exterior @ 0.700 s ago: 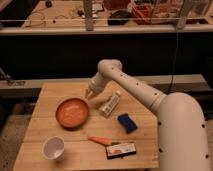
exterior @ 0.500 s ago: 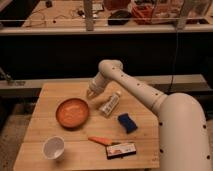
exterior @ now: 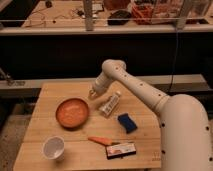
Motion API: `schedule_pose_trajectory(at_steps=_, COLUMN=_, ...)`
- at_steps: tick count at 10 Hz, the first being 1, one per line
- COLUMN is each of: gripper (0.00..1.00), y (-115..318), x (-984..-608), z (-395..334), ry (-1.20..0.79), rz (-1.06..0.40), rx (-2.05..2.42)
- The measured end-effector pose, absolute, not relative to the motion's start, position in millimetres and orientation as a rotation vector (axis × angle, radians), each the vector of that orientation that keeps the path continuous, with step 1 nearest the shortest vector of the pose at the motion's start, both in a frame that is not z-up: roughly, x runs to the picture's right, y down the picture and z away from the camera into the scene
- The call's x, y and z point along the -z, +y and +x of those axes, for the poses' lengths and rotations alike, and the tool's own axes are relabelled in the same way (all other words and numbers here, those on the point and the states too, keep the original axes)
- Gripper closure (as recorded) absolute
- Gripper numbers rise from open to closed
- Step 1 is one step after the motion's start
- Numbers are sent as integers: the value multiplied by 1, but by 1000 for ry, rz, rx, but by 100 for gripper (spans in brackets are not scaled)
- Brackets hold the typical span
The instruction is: Pick up the ceramic bowl
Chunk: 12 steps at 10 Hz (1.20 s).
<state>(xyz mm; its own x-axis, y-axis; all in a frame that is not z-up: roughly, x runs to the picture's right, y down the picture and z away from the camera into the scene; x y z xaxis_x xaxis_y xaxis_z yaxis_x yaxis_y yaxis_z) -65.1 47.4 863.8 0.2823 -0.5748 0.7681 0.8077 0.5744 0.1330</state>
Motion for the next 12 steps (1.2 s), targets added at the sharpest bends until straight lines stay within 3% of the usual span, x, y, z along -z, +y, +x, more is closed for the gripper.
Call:
schedule_pose_trajectory(at_steps=4, gripper=73, y=48, x=-859, z=-60, ry=-890, rz=-318, rx=954)
schedule_pose_trajectory(at_steps=9, gripper=54, y=46, x=-853, z=-60, ry=-906, rz=-329, rx=967)
schedule_pose_trajectory(at_steps=12, gripper=62, y=43, x=-850, z=-59, ry=-915, rz=-334, rx=971)
